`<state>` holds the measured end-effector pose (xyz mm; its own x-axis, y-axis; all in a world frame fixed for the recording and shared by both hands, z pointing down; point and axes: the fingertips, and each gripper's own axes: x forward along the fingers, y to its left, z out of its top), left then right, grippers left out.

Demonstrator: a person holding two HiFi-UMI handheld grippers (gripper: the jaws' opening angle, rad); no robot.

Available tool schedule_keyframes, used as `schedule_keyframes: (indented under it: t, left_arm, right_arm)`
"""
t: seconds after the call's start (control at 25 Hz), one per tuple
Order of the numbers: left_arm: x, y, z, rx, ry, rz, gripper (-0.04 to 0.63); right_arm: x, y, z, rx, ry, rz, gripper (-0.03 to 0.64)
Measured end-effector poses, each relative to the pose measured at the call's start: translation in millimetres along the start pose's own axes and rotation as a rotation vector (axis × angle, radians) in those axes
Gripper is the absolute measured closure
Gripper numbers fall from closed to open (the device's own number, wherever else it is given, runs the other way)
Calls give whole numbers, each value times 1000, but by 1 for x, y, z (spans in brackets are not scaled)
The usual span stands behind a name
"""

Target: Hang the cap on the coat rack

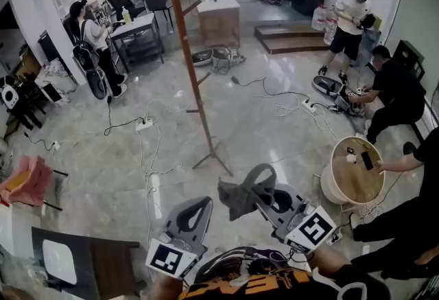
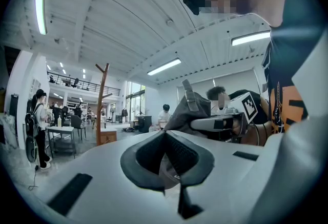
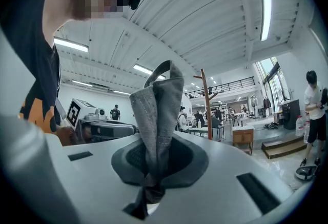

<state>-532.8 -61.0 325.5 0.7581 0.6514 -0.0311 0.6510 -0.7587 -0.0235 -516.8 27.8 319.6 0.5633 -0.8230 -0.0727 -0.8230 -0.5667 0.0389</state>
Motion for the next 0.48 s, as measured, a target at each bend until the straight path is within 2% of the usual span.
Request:
schedule_keyframes:
  t: [0.48]
  left_arm:
    - [22, -15, 2, -10, -2, 88, 572]
  right_arm:
    - [-8, -24, 9, 31, -36, 52, 578]
